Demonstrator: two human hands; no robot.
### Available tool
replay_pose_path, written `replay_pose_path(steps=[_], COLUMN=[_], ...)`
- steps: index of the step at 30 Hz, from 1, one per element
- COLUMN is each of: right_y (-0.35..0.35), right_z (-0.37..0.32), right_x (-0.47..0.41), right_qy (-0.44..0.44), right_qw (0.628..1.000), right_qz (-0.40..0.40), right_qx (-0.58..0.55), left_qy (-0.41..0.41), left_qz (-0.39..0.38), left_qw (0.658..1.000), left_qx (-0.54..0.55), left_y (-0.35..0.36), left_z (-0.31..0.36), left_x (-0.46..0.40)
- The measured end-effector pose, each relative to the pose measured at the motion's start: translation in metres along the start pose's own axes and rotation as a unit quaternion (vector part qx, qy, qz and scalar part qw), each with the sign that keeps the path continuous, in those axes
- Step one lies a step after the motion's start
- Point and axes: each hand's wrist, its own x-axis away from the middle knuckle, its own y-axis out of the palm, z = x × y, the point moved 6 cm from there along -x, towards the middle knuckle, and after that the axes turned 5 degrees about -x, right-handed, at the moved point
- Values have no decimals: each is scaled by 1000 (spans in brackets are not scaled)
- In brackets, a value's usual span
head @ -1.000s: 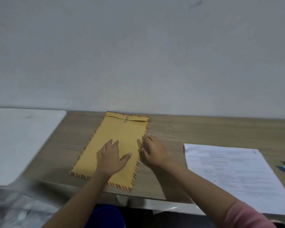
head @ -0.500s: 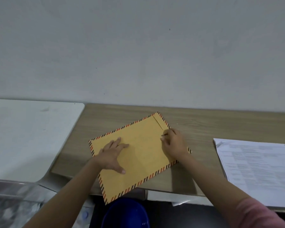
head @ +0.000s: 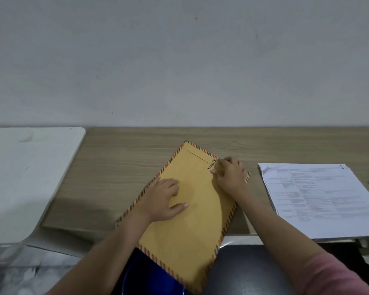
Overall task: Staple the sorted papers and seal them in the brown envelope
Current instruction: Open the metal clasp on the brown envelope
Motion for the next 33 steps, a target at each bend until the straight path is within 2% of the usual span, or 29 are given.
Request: replay_pose_path(steps=[2,5,7,9,12,14,23,33], right_y=[1,4,5,6,6,5,4,11], right_z=[0,-4,-5,-5,-5,-7,-12,-29], right_x=[-4,-8,-10,-11,-14,-17,-32,-44], right_qy=[-23,-69,-78,-78,-87,-83,-91,-125], right_qw=[999,994,991,989,990,992,993,987], right_qz=[-24,-71,-96,-114,-89,-71,-47,-81], right_qx=[-31,-47,-48,-49,-68,-68,-61,65], left_qy=[22,45,34,-6,-58,-73,-91,-95], left_qz=[24,20,6,-42,-113,-128,-118,-126], left_qw=[999,999,999,998,991,988,988,987], left_qx=[-1,-21,-42,-45,-44,-51,-50,-41], left_y=[-3,2,10,22,40,48,51,50], left_z=[16,33,37,35,27,24,23,23], left_x=[-11,-27,-36,-42,-47,-47,-48,-48])
